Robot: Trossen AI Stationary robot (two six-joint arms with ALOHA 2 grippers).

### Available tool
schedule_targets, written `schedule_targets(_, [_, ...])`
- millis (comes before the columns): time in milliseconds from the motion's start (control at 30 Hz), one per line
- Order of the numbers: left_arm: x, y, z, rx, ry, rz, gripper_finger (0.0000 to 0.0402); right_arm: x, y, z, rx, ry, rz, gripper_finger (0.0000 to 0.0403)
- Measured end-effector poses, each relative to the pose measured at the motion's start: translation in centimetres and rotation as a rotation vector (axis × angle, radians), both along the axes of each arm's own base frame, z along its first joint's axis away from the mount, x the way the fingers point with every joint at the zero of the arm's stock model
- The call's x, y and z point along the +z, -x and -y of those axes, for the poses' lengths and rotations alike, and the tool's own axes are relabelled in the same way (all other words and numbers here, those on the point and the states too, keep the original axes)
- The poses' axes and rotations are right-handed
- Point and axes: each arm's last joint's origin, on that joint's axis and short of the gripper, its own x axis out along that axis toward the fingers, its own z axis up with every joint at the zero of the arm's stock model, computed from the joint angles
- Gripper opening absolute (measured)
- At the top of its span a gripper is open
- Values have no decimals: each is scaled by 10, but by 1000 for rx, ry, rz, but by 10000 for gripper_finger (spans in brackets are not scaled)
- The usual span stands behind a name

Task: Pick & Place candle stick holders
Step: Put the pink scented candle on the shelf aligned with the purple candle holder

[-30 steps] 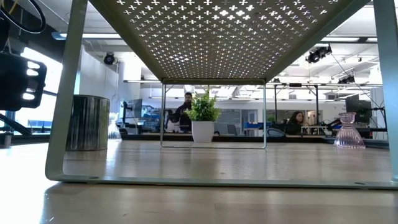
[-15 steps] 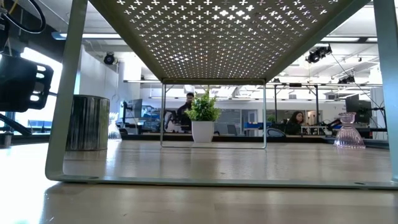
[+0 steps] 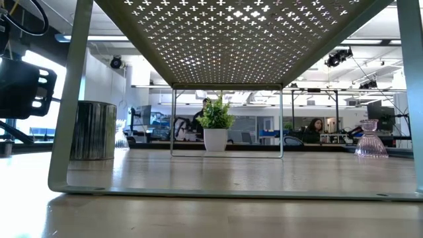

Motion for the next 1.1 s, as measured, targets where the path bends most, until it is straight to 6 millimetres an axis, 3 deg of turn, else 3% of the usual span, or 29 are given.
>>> schedule_targets(1100, [-1, -3, -4, 179, -27, 7, 391, 0, 0, 0, -3, 2, 2, 216])
